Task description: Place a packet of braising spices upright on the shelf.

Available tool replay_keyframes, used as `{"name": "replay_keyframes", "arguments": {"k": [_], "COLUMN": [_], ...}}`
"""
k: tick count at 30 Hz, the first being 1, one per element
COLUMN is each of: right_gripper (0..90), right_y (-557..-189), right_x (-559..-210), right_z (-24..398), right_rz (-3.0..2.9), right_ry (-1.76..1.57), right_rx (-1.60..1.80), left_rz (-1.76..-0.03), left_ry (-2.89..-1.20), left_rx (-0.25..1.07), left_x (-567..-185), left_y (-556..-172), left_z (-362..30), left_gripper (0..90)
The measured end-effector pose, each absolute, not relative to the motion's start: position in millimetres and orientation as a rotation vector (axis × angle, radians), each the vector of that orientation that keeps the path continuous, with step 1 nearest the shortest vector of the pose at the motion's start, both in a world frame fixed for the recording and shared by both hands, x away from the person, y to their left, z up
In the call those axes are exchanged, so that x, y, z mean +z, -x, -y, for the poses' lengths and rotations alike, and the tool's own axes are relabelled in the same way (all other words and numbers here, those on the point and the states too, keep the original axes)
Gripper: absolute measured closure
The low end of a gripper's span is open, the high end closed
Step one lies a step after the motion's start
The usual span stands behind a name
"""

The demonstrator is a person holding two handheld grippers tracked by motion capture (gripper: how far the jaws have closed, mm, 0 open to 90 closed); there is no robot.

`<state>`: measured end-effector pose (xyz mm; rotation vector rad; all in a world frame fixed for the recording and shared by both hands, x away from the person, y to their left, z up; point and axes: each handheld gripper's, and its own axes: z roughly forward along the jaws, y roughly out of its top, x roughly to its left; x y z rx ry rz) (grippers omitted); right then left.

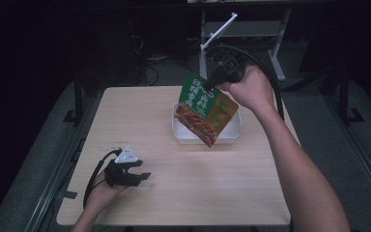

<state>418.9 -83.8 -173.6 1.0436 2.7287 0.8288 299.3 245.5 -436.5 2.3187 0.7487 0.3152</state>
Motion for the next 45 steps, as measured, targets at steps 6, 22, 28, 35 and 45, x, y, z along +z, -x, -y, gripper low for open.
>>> {"name": "replay_keyframes", "arguments": {"k": [6, 22, 28, 35, 45], "right_gripper": [90.0, 90.0, 90.0, 90.0, 90.0], "right_y": [-430, -458, -465, -467, -471], "right_x": [-174, -193, -196, -190, -196], "right_z": [77, 62, 57, 51, 41], "right_rz": [-2.692, -2.638, -2.621, -2.619, -2.623], "right_ry": [-1.077, -1.178, -1.195, -1.174, -1.182], "right_rx": [0.832, 0.796, 0.790, 0.774, 0.720], "left_rz": [-0.751, -0.739, -0.726, -0.723, -0.719], "left_ry": [-2.313, -2.315, -2.320, -2.317, -2.315], "left_rx": [0.316, 0.320, 0.316, 0.314, 0.314], "left_x": [-436, -436, -436, -436, -436], "left_y": [-300, -299, -298, -298, -298], "left_z": [-247, -246, -245, -245, -245], "left_gripper": [42.7, 42.5, 41.8, 41.6, 41.3]}}
